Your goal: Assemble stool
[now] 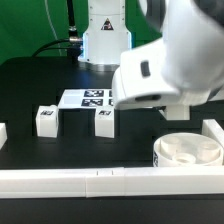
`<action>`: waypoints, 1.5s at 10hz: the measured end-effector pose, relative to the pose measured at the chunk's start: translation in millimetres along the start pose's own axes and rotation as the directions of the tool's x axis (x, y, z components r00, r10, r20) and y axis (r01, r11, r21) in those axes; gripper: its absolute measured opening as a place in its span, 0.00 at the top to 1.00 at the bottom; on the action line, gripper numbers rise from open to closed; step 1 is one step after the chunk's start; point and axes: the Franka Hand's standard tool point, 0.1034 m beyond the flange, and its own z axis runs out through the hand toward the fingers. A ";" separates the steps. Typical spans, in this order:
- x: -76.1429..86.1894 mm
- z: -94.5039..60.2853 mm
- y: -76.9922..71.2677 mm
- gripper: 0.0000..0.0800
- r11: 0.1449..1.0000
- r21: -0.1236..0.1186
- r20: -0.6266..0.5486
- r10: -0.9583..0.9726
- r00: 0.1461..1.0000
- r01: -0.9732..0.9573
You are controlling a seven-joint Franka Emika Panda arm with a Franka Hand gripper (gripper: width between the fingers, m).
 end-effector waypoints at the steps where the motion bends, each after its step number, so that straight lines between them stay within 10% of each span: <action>1: -2.7 -8.9 -1.2 0.59 1.000 0.006 -0.065 0.019 0.998 -0.018; 11: -2.6 -63.5 -27.1 0.59 1.000 -0.016 -0.670 -0.022 0.742 0.015; 15: 8.1 -61.4 -28.7 0.59 0.999 -0.016 -0.828 -0.032 0.559 0.033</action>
Offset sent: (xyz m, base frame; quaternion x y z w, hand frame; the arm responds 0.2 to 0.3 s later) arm 0.0000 0.0000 0.0000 0.0000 0.1938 0.0000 0.9810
